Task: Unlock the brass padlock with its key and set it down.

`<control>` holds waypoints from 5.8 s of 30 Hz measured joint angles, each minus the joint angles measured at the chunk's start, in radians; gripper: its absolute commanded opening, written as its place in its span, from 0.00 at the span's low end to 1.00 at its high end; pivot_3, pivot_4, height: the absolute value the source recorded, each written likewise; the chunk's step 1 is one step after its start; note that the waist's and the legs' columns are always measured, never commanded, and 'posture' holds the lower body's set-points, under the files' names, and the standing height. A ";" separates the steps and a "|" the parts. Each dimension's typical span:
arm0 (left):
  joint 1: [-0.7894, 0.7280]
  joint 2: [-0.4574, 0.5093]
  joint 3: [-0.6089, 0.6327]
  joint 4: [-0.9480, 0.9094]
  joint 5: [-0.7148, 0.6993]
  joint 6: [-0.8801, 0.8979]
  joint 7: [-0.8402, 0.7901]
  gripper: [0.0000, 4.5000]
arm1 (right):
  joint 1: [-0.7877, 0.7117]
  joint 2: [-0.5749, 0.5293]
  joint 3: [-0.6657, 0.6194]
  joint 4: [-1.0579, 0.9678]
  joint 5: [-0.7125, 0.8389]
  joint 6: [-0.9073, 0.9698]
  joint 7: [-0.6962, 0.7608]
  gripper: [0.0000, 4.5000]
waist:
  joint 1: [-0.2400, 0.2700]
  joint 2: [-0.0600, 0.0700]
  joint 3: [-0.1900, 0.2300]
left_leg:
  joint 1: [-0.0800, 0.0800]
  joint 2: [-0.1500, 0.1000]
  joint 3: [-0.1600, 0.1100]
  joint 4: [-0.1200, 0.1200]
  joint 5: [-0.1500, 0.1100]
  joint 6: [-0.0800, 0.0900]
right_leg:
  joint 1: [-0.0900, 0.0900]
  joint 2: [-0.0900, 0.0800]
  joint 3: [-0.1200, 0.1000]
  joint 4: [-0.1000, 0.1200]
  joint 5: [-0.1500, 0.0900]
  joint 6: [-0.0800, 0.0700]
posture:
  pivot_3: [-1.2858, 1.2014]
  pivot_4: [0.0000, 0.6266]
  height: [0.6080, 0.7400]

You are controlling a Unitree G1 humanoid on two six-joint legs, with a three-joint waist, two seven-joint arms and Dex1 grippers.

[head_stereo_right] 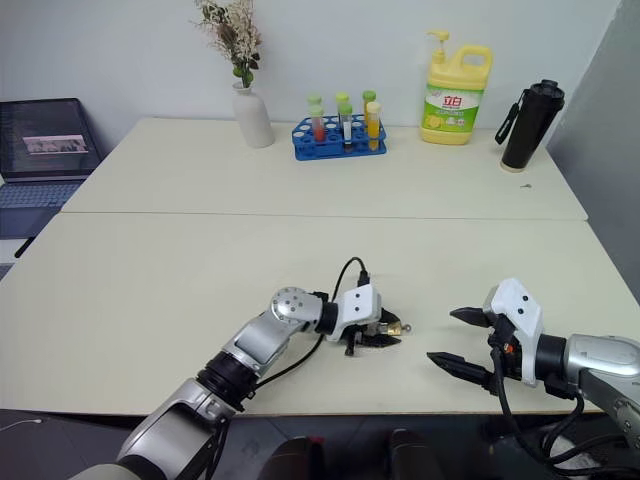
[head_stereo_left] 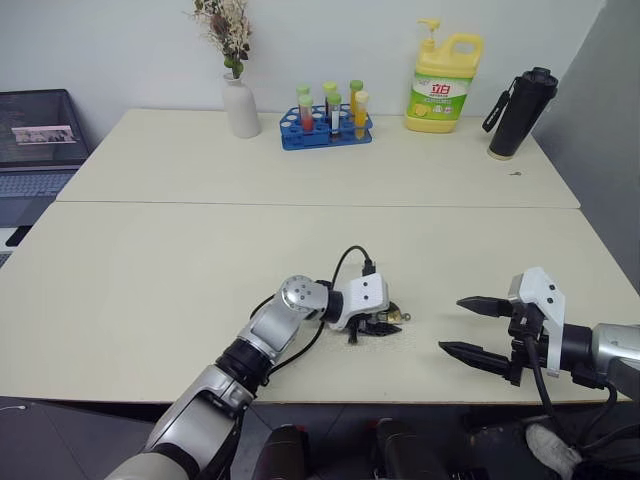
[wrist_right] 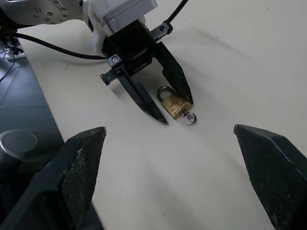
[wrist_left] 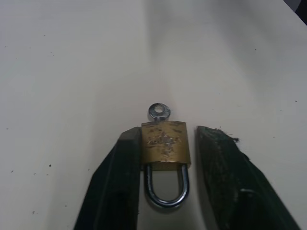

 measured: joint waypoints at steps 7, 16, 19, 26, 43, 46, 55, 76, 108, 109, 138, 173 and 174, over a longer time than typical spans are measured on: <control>-0.001 0.000 0.000 0.000 0.004 0.006 0.000 0.22 | -0.009 0.000 0.000 0.001 0.004 -0.007 0.000 1.00 | 0.000 0.000 0.000 | 0.000 0.000 0.000 0.000 0.000 0.000 | 0.000 0.000 0.000 0.000 0.000 0.000 | 0.52 0.24 1.00; 0.049 0.058 0.024 -0.091 -0.004 -0.005 -0.007 0.22 | -0.042 0.009 0.050 0.018 -0.037 -0.076 0.000 1.00 | -0.007 0.000 0.000 | 0.000 0.001 0.000 -0.001 0.000 0.000 | -0.001 0.000 0.000 0.000 0.000 0.000 | 0.52 0.24 1.00; 0.090 0.119 0.072 -0.190 -0.029 -0.018 -0.019 0.22 | -0.083 0.022 0.084 0.046 -0.055 -0.104 0.000 1.00 | -0.005 0.000 0.000 | 0.000 0.001 0.000 -0.001 0.000 0.000 | -0.001 0.000 0.000 0.000 0.000 0.000 | 0.52 0.24 1.00; 0.170 0.237 0.208 -0.376 -0.081 -0.130 -0.014 0.22 | -0.173 0.048 0.153 0.113 -0.075 -0.147 0.007 1.00 | -0.002 0.000 0.000 | 0.000 0.002 0.000 0.000 0.000 0.000 | -0.001 -0.002 0.001 0.000 0.000 0.000 | 0.52 0.24 1.00; 0.183 0.366 0.377 -0.233 0.377 -1.114 0.422 0.22 | -0.525 0.241 0.306 0.289 0.066 -0.001 0.035 1.00 | -0.001 0.000 0.000 | 0.000 0.005 0.001 -0.001 0.000 0.001 | -0.001 -0.004 0.000 0.000 0.002 -0.003 | 0.52 0.24 1.00; 0.180 0.368 0.390 -0.231 0.421 -1.129 0.481 0.22 | -0.572 0.278 0.337 0.317 0.078 0.022 0.045 1.00 | -0.001 0.000 0.000 | 0.000 0.005 0.000 -0.001 0.000 0.001 | -0.001 -0.005 -0.001 0.000 0.003 -0.004 | 0.52 0.24 1.00; 0.181 0.397 0.391 -0.245 0.475 -1.128 0.559 0.22 | -0.652 0.354 0.383 0.408 0.085 0.063 0.068 1.00 | -0.001 0.000 0.000 | 0.000 0.006 0.000 -0.001 0.000 0.001 | -0.001 -0.006 -0.001 0.000 0.003 -0.005 | 0.52 0.24 1.00; 0.184 0.418 0.374 -0.285 0.491 -1.108 0.595 0.22 | -0.688 0.392 0.398 0.471 0.081 0.098 0.093 0.00 | -0.002 0.000 0.000 | 0.000 0.007 0.001 -0.001 0.000 0.001 | -0.001 -0.007 -0.002 0.001 0.004 -0.005 | 0.52 0.24 1.00; 0.188 0.449 0.355 -0.297 0.541 -1.134 0.673 0.22 | -0.872 0.448 0.289 0.681 0.236 0.593 0.049 0.00 | -0.003 0.000 0.000 | -0.001 0.008 0.001 -0.002 0.000 0.001 | -0.002 -0.006 -0.002 0.000 0.004 -0.005 | 0.52 0.24 1.00; 0.191 0.449 0.355 -0.298 0.541 -1.132 0.677 0.22 | -0.868 0.442 0.300 0.662 0.228 0.572 0.052 0.04 | -0.003 0.000 0.000 | -0.001 0.008 0.001 -0.002 0.000 0.001 | -0.002 -0.006 -0.002 0.000 0.004 -0.005 | 0.52 0.24 1.00; 0.188 0.455 0.312 -0.310 0.517 -1.087 0.655 0.22 | -0.718 0.442 0.412 0.467 0.041 0.133 0.100 0.84 | -0.003 0.000 0.000 | -0.001 0.011 0.002 -0.002 0.000 0.001 | -0.002 -0.004 -0.002 0.000 0.004 -0.005 | 0.52 0.24 1.00; 0.209 0.451 0.296 -0.320 0.396 -1.032 0.611 0.71 | -0.747 0.463 0.415 0.499 0.042 0.139 0.095 0.04 | -0.003 0.000 0.000 | -0.001 0.012 0.002 -0.002 0.000 0.001 | -0.002 -0.004 -0.002 0.000 0.004 -0.005 | 0.52 0.24 1.00; 0.219 0.461 0.297 -0.328 0.388 -1.032 0.606 0.79 | -0.748 0.466 0.415 0.503 0.042 0.139 0.093 0.04 | -0.003 0.000 0.000 | -0.001 0.012 0.002 -0.002 0.000 0.001 | -0.002 -0.004 -0.002 0.000 0.004 -0.005 | 0.52 0.24 1.00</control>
